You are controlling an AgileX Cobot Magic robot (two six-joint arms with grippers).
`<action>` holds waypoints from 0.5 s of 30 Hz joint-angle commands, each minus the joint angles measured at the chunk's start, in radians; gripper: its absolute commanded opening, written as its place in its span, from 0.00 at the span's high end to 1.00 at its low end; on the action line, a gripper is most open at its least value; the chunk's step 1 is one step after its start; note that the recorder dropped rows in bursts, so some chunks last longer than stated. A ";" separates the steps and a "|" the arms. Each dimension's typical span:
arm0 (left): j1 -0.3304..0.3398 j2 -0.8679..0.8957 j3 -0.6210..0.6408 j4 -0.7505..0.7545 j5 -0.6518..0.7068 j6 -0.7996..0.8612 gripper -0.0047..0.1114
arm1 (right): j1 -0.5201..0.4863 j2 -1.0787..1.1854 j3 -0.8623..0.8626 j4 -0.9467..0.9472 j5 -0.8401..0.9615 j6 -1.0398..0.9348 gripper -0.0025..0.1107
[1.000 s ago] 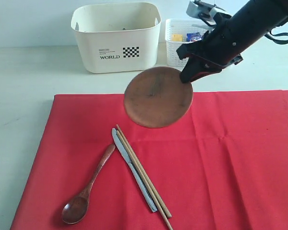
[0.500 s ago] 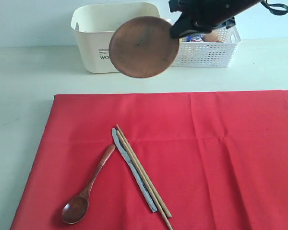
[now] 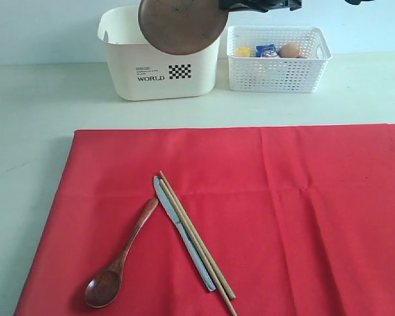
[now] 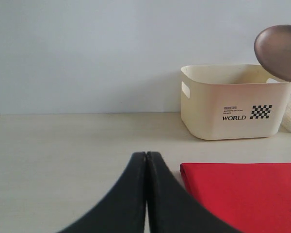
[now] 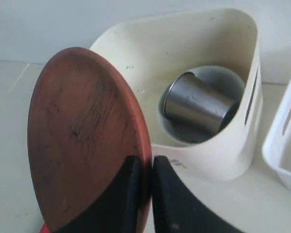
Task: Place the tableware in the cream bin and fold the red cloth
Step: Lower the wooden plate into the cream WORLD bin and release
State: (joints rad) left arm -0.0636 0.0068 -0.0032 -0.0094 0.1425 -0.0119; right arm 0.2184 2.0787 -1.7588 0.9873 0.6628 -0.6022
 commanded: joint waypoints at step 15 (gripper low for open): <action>-0.008 -0.007 0.003 -0.012 -0.002 -0.003 0.95 | -0.006 0.339 -0.415 0.172 -0.073 -0.008 0.98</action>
State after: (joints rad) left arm -0.0636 0.0068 -0.0032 -0.0094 0.1425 -0.0119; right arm 0.2184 2.3870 -2.1277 1.1132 0.6094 -0.6042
